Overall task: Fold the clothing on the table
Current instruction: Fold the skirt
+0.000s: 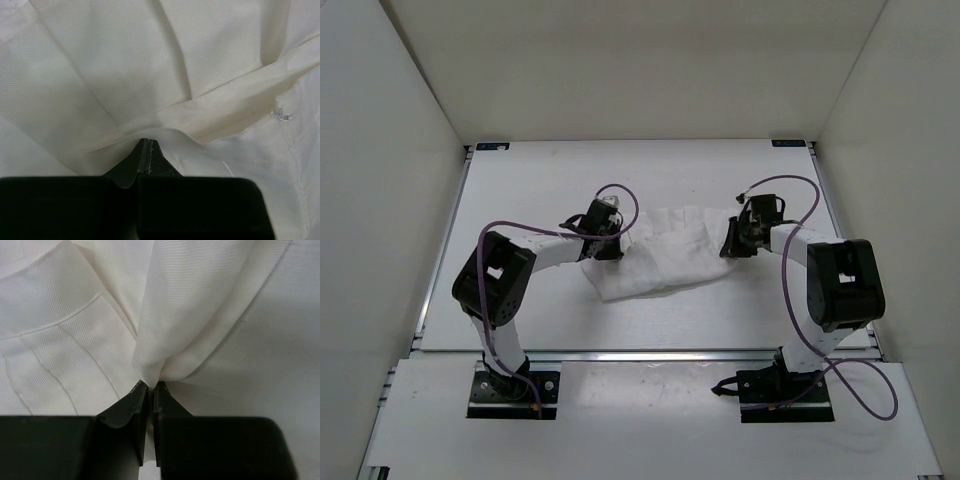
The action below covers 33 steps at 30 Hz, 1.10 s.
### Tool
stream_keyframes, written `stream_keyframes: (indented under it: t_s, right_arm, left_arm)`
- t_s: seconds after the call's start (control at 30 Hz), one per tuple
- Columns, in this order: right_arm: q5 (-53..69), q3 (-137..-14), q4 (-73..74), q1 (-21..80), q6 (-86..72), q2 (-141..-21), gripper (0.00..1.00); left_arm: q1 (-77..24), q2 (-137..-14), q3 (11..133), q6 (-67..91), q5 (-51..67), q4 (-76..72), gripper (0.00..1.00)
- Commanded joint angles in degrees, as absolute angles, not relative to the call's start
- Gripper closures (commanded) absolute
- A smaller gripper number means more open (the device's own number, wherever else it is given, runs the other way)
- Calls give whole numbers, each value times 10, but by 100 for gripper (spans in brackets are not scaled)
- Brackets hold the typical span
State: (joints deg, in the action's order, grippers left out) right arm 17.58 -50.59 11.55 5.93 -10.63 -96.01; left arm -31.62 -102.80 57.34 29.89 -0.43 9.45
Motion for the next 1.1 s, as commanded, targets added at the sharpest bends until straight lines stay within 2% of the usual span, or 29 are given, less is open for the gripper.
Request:
stream_keyframes:
  t_s: [0.0,0.2,0.33,0.43,0.77,1.07]
  right_arm:
    - [163,-530,169,69,-92,-969,97]
    - [175,-641,228,65,-67,-910,99]
    - [253,-704,219,89,-66,-875,99]
    - [334,-692,165,111,-105,-854,100]
    - [322,-657,112,296,-114,-866,100]
    - [342,-600,32,324,-170,-898,100]
  left_arm:
    - [-326,-1052,586,286,-2,150,100]
    - [-342,-1082,631,280,13,160,100]
    - [-345,-1120,671,288,24,162,100]
    - [-339,-1143,686,305,43,140,100]
    - [-333,-1197,726,343,89,124,100]
    - [-309,-1185,677,375,141,79,100]
